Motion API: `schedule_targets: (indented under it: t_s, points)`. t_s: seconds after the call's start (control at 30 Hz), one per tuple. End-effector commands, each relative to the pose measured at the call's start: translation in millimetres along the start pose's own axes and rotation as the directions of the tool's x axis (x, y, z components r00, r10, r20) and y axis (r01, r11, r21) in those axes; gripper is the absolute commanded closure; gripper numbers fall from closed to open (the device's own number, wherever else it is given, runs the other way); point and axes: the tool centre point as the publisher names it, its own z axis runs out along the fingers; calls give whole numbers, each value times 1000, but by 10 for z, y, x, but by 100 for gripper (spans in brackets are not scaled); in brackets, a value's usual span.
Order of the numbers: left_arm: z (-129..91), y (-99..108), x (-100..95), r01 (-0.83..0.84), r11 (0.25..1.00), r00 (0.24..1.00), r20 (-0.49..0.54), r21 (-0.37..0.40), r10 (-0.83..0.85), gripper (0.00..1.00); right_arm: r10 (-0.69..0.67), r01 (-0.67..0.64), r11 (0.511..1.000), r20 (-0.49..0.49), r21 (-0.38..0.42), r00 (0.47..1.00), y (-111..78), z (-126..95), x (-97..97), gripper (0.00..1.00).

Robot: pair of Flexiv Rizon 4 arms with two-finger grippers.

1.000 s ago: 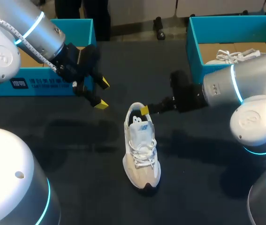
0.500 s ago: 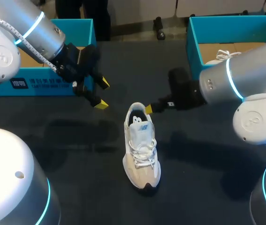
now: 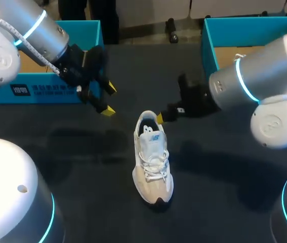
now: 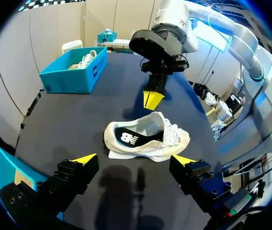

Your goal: Take the shoe out of the shoebox, open the shoe tongue, remove and reinsert the insole, then place the shoe into the shoebox

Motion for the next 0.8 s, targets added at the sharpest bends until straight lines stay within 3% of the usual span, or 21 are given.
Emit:
schedule_targets:
  t_s: [0.03,0.17,0.3,0.6,0.8]
  points:
    - [-291,-34,-64,-2,1000,1000,-13,-13,2,0,15,-18,1000,258,11,966,129,62,94,100]
    - [-498,-41,-76,-9,1000,998,-61,-15,8,0,45,-45,999,316,-8,948,136,99,98,100]
    - [-672,-44,-94,-2,1000,996,-84,-15,1,0,34,-46,999,375,23,927,126,126,105,100]
    - [-973,-22,-98,-15,1000,1000,-13,-18,15,0,38,-79,994,457,71,889,45,180,126,100]
    - [-1144,-23,-145,-41,999,999,19,-30,42,0,38,-79,994,457,71,889,45,180,126,100]
